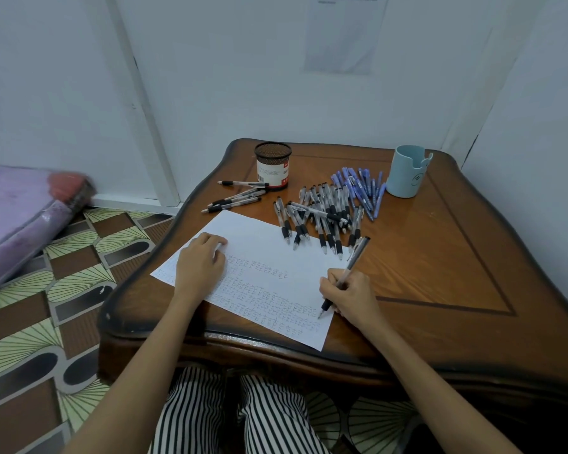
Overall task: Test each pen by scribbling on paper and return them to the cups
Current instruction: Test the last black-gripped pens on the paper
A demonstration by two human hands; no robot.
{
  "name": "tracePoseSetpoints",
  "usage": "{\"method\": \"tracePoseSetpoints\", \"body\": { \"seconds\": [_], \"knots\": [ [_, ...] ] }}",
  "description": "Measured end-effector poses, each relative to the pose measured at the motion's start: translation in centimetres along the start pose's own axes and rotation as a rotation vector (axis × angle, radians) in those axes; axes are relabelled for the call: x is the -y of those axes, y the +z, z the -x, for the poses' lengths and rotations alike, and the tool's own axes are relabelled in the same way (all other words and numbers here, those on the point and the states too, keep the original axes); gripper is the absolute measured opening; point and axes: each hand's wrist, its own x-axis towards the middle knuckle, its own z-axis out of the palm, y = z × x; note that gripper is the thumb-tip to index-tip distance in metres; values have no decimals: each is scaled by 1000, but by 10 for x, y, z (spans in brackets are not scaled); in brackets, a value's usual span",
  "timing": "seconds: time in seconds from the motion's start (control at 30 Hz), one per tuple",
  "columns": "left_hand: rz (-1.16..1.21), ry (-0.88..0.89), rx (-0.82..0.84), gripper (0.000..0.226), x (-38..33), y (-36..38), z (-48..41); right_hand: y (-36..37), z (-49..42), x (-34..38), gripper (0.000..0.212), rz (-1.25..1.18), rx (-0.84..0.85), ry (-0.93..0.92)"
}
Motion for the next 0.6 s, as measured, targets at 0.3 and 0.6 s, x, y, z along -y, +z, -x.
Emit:
{"method": "tracePoseSetpoints", "body": {
  "seconds": [0.3,0.6],
  "knots": [
    [-1,-1,-2,26,1,0,0,1,0,2,52,1,-60,-3],
    [-2,-4,-2,26,0,0,0,1,0,4,52,13,-81,-18]
  ]
}}
